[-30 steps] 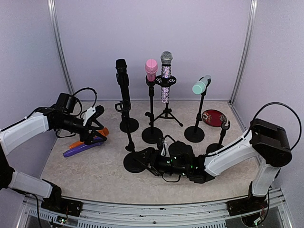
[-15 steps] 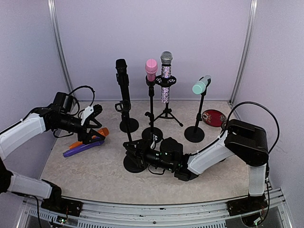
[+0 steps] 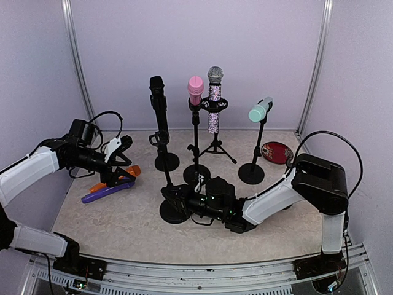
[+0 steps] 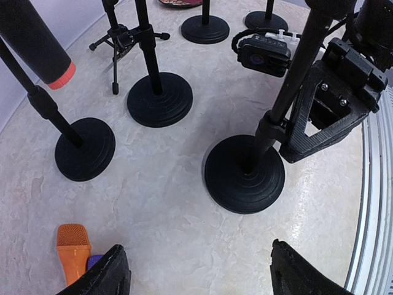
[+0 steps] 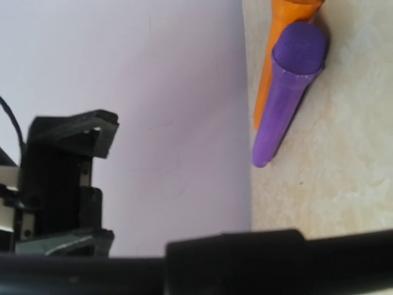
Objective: Remove the microphone from the stand
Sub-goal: Adjust the microphone stand.
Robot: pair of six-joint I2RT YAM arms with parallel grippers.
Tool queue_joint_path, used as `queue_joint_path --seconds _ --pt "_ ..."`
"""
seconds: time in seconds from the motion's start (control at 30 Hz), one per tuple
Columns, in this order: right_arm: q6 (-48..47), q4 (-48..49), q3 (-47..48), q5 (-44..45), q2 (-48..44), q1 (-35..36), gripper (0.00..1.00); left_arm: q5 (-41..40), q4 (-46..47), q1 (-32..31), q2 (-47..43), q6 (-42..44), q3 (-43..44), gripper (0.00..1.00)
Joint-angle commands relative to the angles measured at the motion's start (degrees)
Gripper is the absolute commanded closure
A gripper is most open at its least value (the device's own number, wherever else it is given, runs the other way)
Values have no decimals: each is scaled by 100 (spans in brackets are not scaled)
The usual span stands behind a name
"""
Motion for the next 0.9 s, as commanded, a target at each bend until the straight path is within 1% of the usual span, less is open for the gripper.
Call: queue_joint_path --seconds 0.0,0.07,0.37,0.4,0.5,0.53,0.57,0.6,0.73,0.87 --pt "-133 -575 -168 225 -332 41 97 -2 5 -29 33 44 6 24" --pt "-151 -732 -226 341 -408 47 100 -9 15 -25 31 54 -16 24" --pt "-258 -1687 -329 443 -793 47 100 -12 58 -59 33 46 -60 24" --pt "-312 -1771 -341 440 -844 47 96 -11 59 -68 33 46 -69 24" --pt "-626 -2160 -262 453 -1031 17 60 -23 77 -73 29 51 -89 24" --pt "-756 -2365 -205 444 -1098 6 50 -28 77 -69 31 54 -96 24" --pt "-963 -2568 -132 435 -1168 -3 44 -36 75 -68 33 50 -92 24" --pt "-1150 -2803 -72 457 -1242 -13 40 -40 77 -62 29 54 -82 24" --pt "-1934 -3747 78 609 -1587 -24 33 -30 56 -48 18 62 -72 24" --pt "-3411 -4996 678 1246 -1705 210 28 -12 4 -13 3 96 -46 24"
